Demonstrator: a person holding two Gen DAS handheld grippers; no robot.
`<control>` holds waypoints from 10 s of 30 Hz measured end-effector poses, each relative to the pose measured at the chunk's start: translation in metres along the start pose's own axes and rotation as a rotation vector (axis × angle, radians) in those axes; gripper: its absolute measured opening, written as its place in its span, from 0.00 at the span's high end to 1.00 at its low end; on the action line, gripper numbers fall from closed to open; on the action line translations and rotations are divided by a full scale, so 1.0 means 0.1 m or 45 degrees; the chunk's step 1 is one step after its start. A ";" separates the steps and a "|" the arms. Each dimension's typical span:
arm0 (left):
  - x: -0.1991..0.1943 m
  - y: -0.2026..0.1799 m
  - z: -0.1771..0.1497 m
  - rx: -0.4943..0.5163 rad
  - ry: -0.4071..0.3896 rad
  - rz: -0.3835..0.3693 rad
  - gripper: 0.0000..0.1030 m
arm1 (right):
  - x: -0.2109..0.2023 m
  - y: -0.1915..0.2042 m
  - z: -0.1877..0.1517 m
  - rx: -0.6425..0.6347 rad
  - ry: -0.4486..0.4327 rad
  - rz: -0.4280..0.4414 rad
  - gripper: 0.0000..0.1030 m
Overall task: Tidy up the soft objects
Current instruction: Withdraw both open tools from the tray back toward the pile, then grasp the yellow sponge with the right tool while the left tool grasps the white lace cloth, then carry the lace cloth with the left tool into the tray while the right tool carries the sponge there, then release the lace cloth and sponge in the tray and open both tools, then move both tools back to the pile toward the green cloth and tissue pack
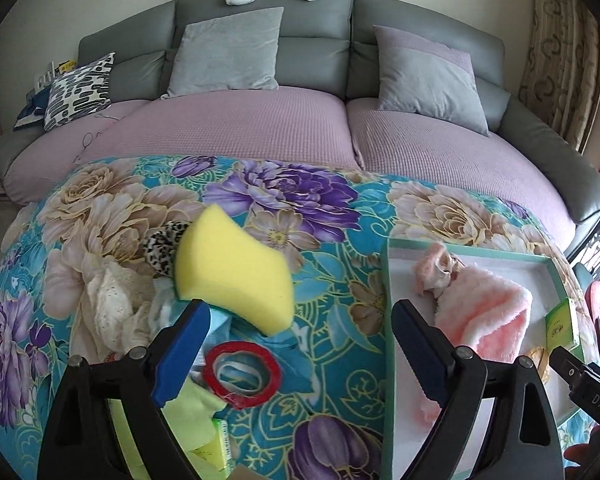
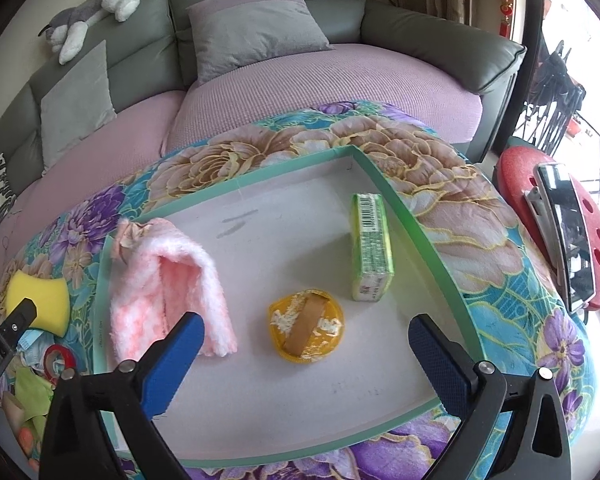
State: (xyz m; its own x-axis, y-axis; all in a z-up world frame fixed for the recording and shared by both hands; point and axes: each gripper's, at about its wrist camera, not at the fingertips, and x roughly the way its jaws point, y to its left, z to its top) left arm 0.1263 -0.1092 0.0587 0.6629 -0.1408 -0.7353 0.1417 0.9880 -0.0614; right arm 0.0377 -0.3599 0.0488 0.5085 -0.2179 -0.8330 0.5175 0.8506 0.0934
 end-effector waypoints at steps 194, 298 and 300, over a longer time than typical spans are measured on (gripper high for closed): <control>0.52 -1.07 -0.23 0.265 0.094 -0.491 0.91 | 0.28 -0.01 0.21 0.136 -0.110 0.228 0.87; -0.11 0.41 0.16 -0.087 -0.065 0.208 0.01 | -0.28 1.11 -0.21 -0.419 0.037 0.127 0.00; -0.18 0.53 0.14 -0.111 -0.068 0.228 0.01 | -0.30 1.17 -0.28 -0.434 0.038 0.137 0.00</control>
State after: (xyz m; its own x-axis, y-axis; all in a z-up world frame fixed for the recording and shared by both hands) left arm 0.1319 -0.0556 0.0781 0.7101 0.0365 -0.7032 -0.0446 0.9990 0.0069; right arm 0.0640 -0.2409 0.0693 0.5245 -0.1086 -0.8444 0.2000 0.9798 -0.0018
